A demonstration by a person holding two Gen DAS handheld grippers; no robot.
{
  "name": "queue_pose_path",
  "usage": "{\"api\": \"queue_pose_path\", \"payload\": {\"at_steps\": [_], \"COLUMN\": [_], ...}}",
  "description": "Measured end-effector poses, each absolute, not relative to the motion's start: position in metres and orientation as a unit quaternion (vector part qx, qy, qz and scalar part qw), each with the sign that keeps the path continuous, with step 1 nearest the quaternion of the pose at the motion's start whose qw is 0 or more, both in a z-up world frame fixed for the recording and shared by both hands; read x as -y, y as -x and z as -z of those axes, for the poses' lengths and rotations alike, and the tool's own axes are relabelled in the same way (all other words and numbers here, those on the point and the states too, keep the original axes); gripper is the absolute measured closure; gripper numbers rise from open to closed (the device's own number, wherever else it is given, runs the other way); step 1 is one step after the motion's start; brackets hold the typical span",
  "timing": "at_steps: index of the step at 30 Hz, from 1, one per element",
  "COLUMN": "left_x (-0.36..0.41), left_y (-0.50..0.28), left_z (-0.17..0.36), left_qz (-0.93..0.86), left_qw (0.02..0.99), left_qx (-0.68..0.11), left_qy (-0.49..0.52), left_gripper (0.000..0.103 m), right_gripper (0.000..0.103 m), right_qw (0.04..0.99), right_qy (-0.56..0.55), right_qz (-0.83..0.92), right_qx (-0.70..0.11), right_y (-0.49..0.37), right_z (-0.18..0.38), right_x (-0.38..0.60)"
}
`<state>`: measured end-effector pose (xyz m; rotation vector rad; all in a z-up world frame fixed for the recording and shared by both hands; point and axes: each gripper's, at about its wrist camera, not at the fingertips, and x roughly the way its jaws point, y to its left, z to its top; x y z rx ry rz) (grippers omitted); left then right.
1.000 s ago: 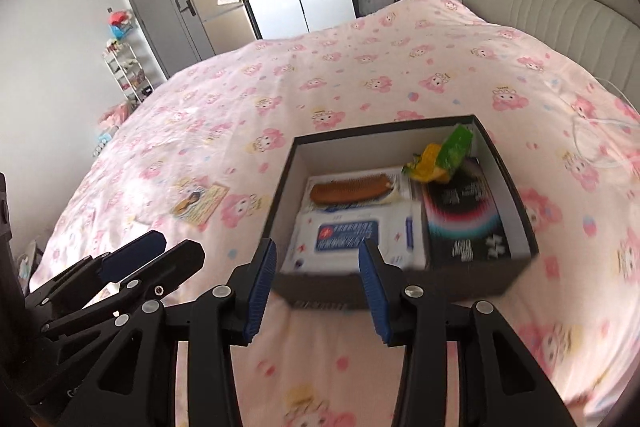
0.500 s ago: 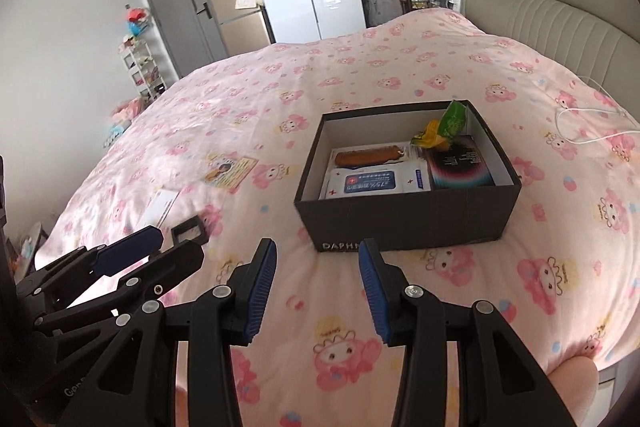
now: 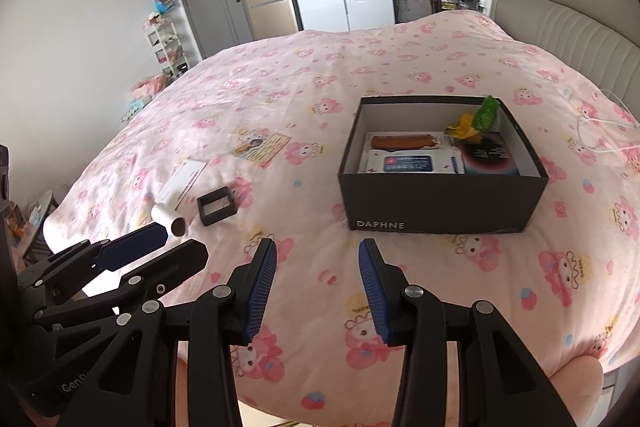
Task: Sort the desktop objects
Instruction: 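Withdraw both tools from the box toward the white paper roll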
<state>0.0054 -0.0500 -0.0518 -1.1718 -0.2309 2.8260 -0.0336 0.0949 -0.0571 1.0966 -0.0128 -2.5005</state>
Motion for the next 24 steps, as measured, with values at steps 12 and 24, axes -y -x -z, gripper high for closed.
{"api": "queue_pose_path", "payload": {"at_steps": [12, 24], "left_x": [0.113, 0.204], "left_y": [-0.025, -0.020], "left_z": [0.069, 0.115], "left_qz": [-0.916, -0.897], "left_qw": [-0.004, -0.079], "left_qx": [0.111, 0.173], "left_qy": [0.387, 0.399], "left_gripper": [0.057, 0.057], "right_gripper": [0.064, 0.064], "right_qw": [0.253, 0.318], "right_qy": [-0.404, -0.425], "right_qz": [0.878, 0.842], "right_qx": [-0.035, -0.094], "right_y": [0.029, 0.056], "right_z": [0.068, 0.105], "right_x": [-0.033, 0.067]}}
